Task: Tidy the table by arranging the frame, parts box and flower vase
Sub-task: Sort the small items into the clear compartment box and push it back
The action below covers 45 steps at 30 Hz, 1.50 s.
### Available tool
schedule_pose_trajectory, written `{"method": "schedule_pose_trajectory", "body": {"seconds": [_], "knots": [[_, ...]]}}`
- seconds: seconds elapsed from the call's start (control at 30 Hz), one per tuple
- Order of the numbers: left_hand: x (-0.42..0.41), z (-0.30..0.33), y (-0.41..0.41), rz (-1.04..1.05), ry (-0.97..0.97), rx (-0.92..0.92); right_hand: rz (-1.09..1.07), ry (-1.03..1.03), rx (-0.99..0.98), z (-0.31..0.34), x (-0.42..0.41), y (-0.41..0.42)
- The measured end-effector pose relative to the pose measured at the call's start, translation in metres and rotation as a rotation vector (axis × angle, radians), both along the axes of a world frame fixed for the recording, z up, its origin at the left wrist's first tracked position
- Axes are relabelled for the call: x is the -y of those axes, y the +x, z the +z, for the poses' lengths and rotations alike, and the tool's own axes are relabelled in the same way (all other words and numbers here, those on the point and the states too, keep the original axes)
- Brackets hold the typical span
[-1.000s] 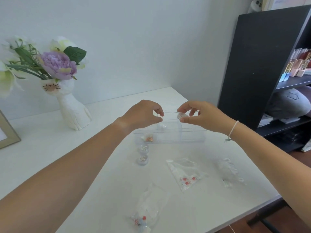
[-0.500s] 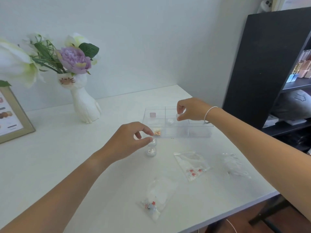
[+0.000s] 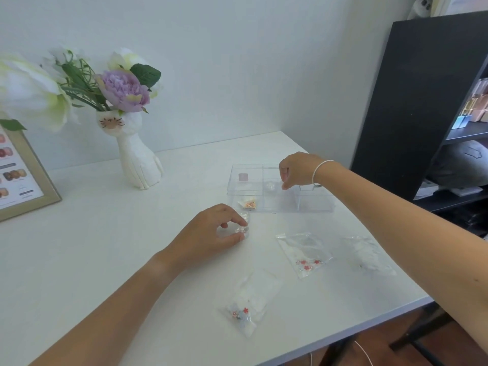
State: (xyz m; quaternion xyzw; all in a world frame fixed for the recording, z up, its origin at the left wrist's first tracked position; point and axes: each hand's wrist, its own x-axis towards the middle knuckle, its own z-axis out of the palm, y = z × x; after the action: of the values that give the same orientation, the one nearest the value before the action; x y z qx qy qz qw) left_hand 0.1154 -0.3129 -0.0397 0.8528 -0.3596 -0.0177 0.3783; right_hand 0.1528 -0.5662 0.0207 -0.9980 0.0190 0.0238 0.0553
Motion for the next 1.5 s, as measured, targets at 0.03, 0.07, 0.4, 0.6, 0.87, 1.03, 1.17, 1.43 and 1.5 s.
{"method": "schedule_pose_trajectory", "body": {"seconds": [0.03,0.07,0.4,0.6,0.87,1.03,1.17,1.43,1.5], "knots": [[0.0,0.0,-0.001,0.004,0.001,0.005,-0.001,-0.008,0.0,0.0,0.0,0.0],[0.0,0.0,-0.001,0.006,0.002,0.011,-0.001,-0.015,0.004,0.0,0.0,0.0],[-0.002,-0.004,-0.006,0.014,0.022,0.069,0.074,0.114,0.346,0.019,-0.016,-0.048],[-0.01,-0.005,-0.007,0.003,0.01,0.082,0.216,0.298,0.318,-0.002,-0.05,-0.086],[-0.043,-0.008,-0.017,0.071,-0.005,0.073,0.241,0.17,0.18,-0.039,-0.09,-0.082],[-0.046,-0.009,-0.018,0.067,-0.006,0.077,0.199,0.138,0.194,-0.051,-0.088,-0.074],[-0.047,-0.009,-0.017,0.072,0.014,0.075,0.197,0.178,0.222,-0.055,-0.088,-0.071],[-0.042,-0.005,-0.014,0.079,-0.059,0.066,0.212,0.265,0.267,-0.05,-0.077,-0.079],[-0.038,-0.002,-0.011,0.085,-0.098,0.075,0.193,0.315,0.289,-0.046,-0.068,-0.083]]}}
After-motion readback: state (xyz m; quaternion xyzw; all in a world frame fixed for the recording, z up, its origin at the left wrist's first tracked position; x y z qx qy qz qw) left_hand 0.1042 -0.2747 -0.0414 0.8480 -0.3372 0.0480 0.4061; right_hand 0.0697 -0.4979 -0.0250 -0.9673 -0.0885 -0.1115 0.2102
